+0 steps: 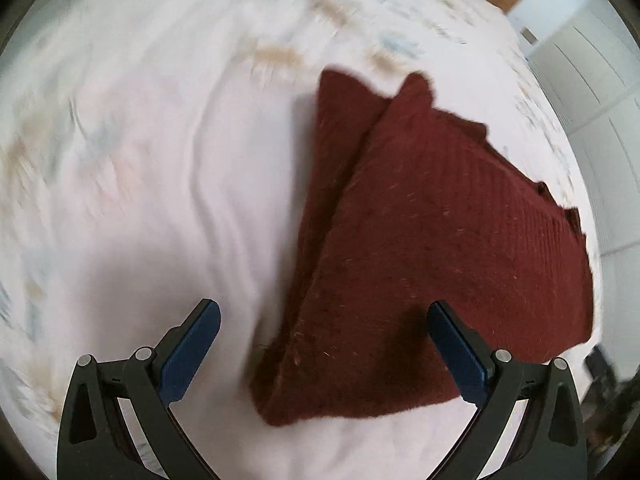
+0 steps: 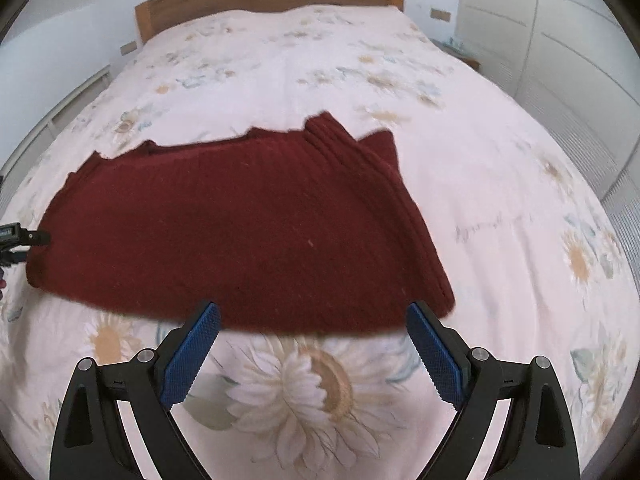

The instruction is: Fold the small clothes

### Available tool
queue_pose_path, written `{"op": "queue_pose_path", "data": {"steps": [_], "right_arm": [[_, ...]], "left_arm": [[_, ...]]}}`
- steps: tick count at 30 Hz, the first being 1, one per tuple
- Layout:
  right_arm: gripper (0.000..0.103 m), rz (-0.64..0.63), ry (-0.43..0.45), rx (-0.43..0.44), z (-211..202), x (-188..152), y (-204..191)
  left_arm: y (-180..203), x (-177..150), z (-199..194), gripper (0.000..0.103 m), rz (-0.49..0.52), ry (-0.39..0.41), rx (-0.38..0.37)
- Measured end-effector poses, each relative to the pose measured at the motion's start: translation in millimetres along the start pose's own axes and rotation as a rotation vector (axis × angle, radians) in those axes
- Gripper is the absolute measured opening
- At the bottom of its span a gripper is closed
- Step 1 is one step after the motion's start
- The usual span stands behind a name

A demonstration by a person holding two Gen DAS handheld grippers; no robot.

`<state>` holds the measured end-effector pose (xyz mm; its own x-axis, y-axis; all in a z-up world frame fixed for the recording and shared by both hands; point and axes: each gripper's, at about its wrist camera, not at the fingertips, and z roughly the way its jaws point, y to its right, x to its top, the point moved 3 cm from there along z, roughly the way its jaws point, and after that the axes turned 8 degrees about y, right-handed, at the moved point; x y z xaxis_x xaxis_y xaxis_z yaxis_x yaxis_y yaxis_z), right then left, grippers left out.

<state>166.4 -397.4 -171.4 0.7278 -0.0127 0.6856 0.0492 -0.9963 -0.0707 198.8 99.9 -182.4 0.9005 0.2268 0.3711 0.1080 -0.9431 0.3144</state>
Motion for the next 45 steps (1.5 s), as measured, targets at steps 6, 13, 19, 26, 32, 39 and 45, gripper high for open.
{"op": "queue_pose_path", "data": {"steps": [6, 13, 19, 26, 32, 39, 45], "right_arm": [[0.094, 0.019, -0.028, -0.008, 2, -9, 10], [0.094, 0.040, -0.042, -0.002, 3, -15, 14], [0.094, 0.042, -0.041, -0.004, -1, -16, 19], [0.094, 0.073, -0.011, 0.001, -12, -8, 33], [0.094, 0.105, 0.029, 0.013, -26, 0, 50], [0.094, 0.159, 0.082, 0.010, -45, 13, 81], [0.094, 0.196, 0.128, -0.019, -61, 25, 114]], "left_arm": [[-1, -5, 11, 0.102, -0.022, -0.003, -0.011], [13, -10, 15, 0.075, 0.034, -0.029, -0.063], [31, -6, 15, 0.032, 0.047, -0.059, -0.127], [63, 6, -8, 0.021, 0.108, -0.048, -0.108], [110, 28, -45, 0.018, 0.089, -0.015, -0.228], [208, 49, -62, 0.017, 0.154, 0.013, -0.325], [311, 37, -50, 0.016, 0.295, -0.003, -0.353]]}}
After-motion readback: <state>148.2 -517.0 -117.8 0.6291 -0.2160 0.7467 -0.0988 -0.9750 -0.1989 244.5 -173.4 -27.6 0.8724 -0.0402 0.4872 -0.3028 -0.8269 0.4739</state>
